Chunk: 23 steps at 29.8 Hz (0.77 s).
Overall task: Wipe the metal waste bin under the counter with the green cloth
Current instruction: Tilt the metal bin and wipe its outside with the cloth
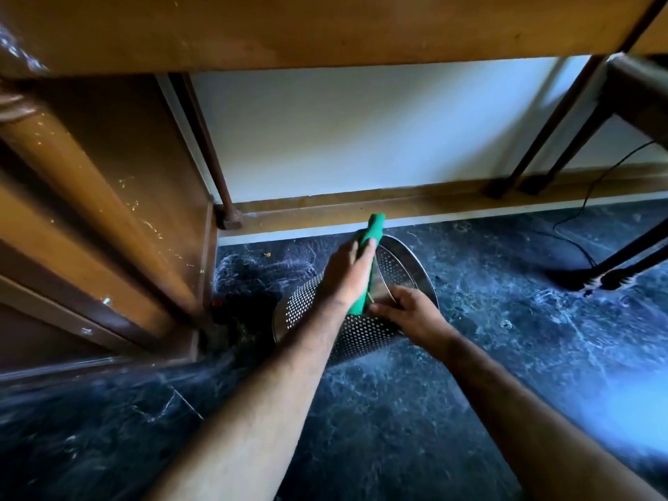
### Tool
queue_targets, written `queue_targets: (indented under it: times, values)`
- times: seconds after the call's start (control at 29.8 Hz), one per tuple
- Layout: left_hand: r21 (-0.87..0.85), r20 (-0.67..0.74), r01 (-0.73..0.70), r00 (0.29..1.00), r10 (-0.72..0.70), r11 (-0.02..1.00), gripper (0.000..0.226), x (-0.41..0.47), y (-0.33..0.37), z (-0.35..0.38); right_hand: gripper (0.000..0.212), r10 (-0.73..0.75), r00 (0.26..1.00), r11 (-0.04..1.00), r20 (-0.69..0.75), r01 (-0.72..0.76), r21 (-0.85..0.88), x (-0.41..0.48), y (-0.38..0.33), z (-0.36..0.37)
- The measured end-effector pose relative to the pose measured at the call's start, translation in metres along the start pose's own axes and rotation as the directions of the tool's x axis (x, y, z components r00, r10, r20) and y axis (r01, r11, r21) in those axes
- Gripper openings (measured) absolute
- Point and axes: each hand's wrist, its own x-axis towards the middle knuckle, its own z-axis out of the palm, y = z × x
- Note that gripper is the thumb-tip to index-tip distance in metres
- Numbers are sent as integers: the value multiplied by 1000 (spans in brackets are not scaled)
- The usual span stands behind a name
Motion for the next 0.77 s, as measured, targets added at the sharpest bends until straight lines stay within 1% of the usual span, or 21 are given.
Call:
queue_targets:
  times: [0.07, 0.1, 0.13, 0.17, 0.2, 0.24, 0.27, 0.3, 0.34, 0.4, 0.44, 0.47, 0.5, 0.54, 0.57, 0.64, 0.67, 0.71, 0.74, 0.77]
  values:
    - [-7, -36, -214, 976, 213, 977, 52, -17, -8, 3, 9, 20, 1000, 999, 17, -20, -30, 1, 1, -4]
    - [18, -21, -292, 956, 292, 956, 54, -27, -21, 5, 7, 41, 999, 999, -26, -41, -12, 3, 1, -5]
    - [44, 4, -335, 942, 335, 941, 58, -38, -37, 7, 5, 67, 993, 998, -102, -65, 24, 6, 0, -6]
    - [62, 26, -333, 943, 332, 941, 60, -48, -54, 7, 6, 106, 976, 992, -189, -92, 83, 9, -1, -6]
    - [84, 30, -307, 952, 306, 948, 60, -57, -71, 6, 9, 164, 952, 979, -258, -125, 159, 11, 0, -6]
    - [117, 2, -268, 963, 270, 956, 59, -61, -88, 3, 9, 225, 929, 957, -294, -154, 245, 11, -1, -7]
    - [160, -47, -203, 976, 213, 966, 56, -62, -103, 0, 7, 266, 915, 936, -304, -170, 308, 10, -2, -8]
    - [189, -90, -104, 988, 123, 976, 53, -59, -114, -6, 4, 273, 914, 928, -299, -168, 332, 8, -1, -8]
    - [190, -103, 18, 995, 2, 982, 52, -52, -120, -11, 2, 252, 923, 935, -291, -155, 318, 6, 0, -8]
    - [226, -56, 244, 970, -237, 943, 54, -33, -121, -23, 3, 193, 950, 956, -245, -125, 264, 0, 2, -4]
    - [250, -17, 307, 950, -313, 918, 58, -25, -113, -27, 3, 163, 964, 965, -208, -111, 239, -3, 2, 0]
    - [247, 31, 336, 935, -353, 909, 64, -19, -100, -28, 6, 132, 977, 972, -170, -95, 213, -5, 2, 4]
    - [209, 78, 341, 928, -364, 917, 73, -16, -82, -28, 7, 103, 987, 977, -124, -76, 200, -7, 2, 6]
    - [151, 115, 335, 928, -353, 930, 82, -13, -64, -26, 6, 77, 995, 979, -68, -63, 193, -10, 1, 6]
    - [96, 134, 308, 938, -319, 947, 84, -10, -45, -21, 6, 48, 999, 983, -10, -45, 179, -11, 1, 5]
    - [20, 130, 169, 977, -171, 985, 72, -6, -12, -12, 8, 6, 996, 998, 89, -12, 68, -12, 0, -2]
    - [1, 114, 74, 991, -74, 997, 64, -8, 1, -8, 9, 17, 994, 1000, 111, -18, 9, -11, -1, -5]
    - [-16, 100, -24, 995, 25, 1000, 58, -13, 9, -5, 9, 41, 994, 999, 98, -39, -22, -9, 0, -8]
    - [-29, 99, -107, 989, 109, 994, 55, -20, 10, 0, 7, 61, 997, 998, 55, -60, -23, -6, -1, -10]
    - [-34, 111, -166, 979, 168, 986, 53, -30, 6, 4, 12, 79, 997, 997, -24, -80, -9, -2, -1, -9]
